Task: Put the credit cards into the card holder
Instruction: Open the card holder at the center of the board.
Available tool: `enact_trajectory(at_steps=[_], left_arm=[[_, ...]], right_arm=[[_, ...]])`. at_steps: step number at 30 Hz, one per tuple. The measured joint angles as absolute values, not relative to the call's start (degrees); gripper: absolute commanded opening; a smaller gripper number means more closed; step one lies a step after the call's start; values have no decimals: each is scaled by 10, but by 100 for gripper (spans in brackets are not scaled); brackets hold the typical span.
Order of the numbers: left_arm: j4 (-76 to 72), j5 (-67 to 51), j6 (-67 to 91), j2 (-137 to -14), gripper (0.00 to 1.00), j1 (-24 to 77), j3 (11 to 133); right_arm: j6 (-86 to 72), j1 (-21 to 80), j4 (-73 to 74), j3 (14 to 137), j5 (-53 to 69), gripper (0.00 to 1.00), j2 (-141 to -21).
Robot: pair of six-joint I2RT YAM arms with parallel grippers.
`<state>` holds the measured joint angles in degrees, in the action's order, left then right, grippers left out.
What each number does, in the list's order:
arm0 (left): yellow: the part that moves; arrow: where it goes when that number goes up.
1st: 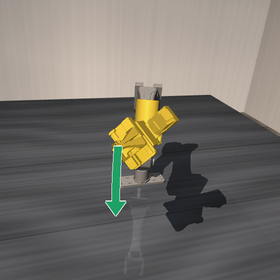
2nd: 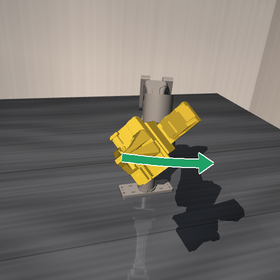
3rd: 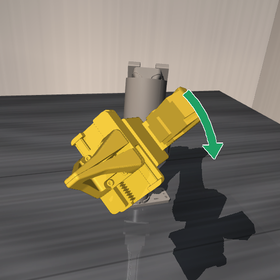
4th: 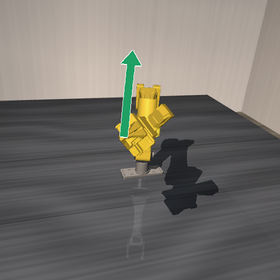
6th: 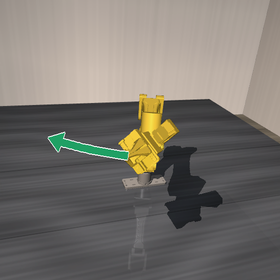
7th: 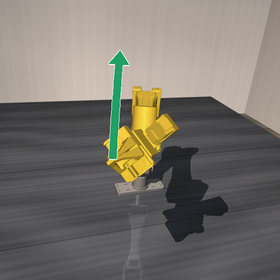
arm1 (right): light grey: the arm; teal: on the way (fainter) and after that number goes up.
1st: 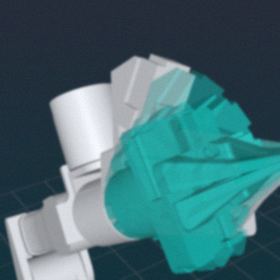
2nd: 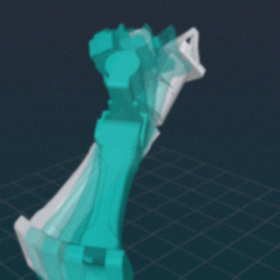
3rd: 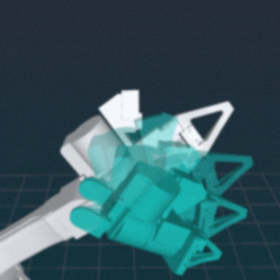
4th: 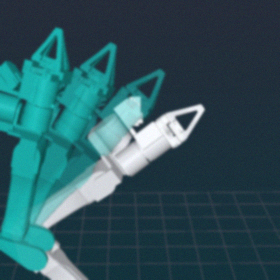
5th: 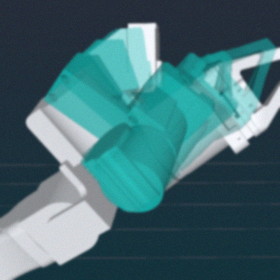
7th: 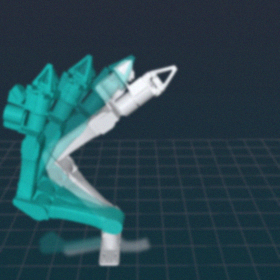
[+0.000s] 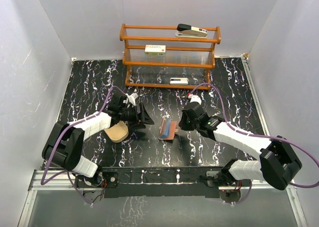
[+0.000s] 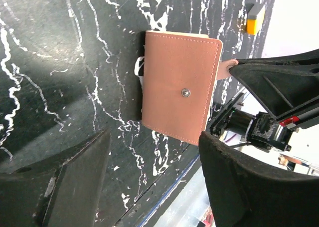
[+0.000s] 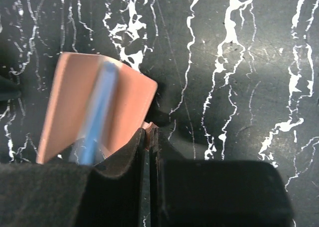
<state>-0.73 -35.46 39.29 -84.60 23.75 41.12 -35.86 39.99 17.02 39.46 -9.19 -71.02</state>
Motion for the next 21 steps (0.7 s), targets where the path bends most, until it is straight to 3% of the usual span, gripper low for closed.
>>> enact_trajectory(at_steps=[9, 21], left_arm=[[-82, -400, 426, -860, 79, 237, 398], [-80, -411, 422, -877, 78, 237, 397]], right_arm=[[-368, 399, 121, 397, 10, 0, -692], [-375, 383, 55, 411, 79, 0, -729]])
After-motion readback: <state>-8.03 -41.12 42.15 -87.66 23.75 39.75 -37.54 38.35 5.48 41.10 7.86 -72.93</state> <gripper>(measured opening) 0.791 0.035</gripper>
